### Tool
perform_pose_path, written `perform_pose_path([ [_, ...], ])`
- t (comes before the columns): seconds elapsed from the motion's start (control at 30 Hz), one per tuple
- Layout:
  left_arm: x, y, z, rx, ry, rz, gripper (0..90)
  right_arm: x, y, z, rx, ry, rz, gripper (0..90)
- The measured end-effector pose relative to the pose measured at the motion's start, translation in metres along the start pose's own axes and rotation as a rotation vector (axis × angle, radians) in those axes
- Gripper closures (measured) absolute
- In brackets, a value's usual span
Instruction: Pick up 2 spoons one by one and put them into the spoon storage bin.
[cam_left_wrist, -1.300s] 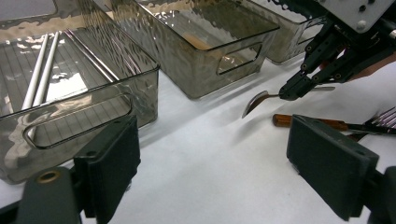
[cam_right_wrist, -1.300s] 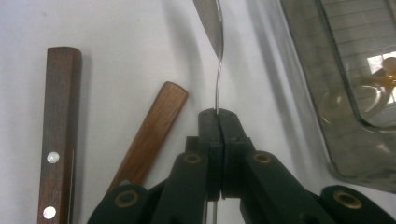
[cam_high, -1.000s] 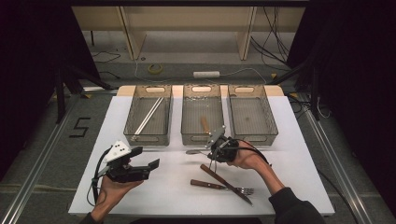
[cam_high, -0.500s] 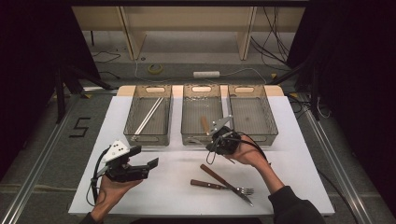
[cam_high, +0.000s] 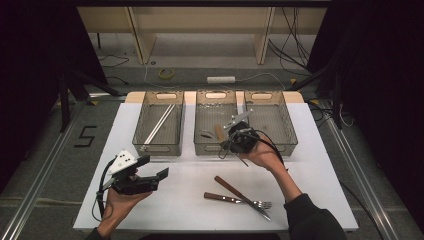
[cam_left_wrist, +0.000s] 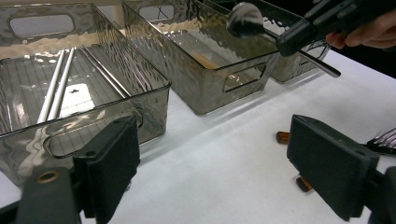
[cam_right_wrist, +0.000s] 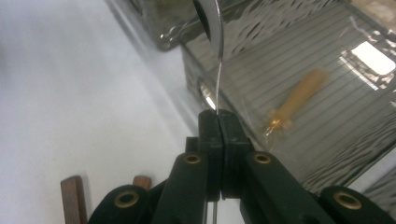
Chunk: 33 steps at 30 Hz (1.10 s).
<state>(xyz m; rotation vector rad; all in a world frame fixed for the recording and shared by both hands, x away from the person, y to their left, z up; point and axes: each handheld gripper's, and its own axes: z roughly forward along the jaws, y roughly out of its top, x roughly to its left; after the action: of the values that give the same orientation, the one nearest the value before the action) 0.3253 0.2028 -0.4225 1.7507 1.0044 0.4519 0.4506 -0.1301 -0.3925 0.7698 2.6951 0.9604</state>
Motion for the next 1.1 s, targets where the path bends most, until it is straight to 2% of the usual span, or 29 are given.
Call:
perform_pose_path([
  [0.37, 0.000, 0.000, -0.001, -0.007, 0.003, 0.001, 16.6, -0.018, 0.021, -0.003, -0.034, -0.054, 0.109, 90.0],
  [0.73, 0.000, 0.001, -0.001, -0.018, 0.003, -0.006, 16.6, -0.031, 0.043, 0.002, -0.064, -0.074, 0.160, 90.0],
  [1.1, 0.000, 0.001, -0.001, -0.022, 0.002, -0.005, 16.4, -0.041, 0.061, 0.010, -0.059, -0.098, 0.210, 90.0],
])
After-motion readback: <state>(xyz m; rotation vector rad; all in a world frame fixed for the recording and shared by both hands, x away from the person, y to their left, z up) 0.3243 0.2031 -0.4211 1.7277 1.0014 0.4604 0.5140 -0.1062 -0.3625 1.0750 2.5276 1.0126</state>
